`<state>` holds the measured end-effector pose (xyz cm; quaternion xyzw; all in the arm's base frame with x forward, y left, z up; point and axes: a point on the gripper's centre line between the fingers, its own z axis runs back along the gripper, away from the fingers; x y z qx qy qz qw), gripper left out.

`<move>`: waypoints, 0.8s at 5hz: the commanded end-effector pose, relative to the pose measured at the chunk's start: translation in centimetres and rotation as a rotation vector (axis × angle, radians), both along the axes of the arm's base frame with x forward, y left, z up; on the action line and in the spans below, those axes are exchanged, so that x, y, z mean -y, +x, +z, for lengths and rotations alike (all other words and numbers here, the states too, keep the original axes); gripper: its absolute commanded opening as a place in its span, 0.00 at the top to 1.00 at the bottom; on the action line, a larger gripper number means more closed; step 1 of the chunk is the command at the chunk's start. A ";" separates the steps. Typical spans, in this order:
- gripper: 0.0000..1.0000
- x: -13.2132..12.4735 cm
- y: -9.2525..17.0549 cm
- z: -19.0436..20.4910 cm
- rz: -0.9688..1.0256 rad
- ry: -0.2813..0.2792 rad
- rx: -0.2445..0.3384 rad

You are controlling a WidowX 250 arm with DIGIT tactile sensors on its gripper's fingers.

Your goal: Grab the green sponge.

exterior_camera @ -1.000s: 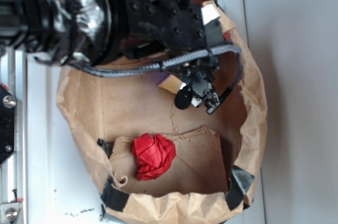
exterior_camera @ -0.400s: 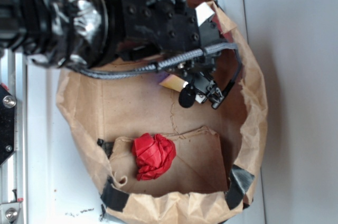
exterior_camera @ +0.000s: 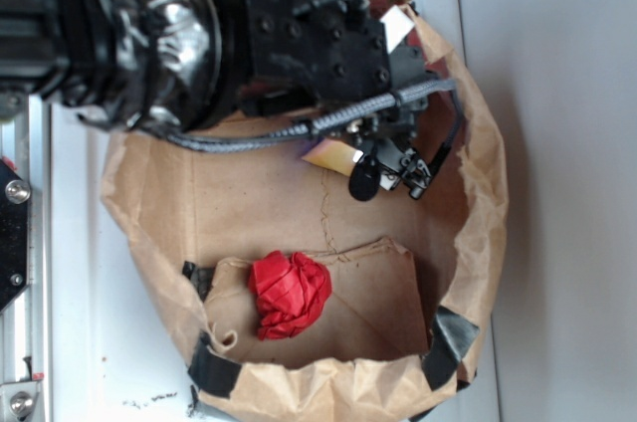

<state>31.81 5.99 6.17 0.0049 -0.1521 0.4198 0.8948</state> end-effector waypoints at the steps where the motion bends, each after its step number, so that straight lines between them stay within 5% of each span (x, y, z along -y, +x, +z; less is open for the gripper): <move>1: 0.00 0.0 0.8 2.5 -0.012 0.000 0.045; 4: 0.00 0.2 0.7 3.7 -0.028 -0.045 0.031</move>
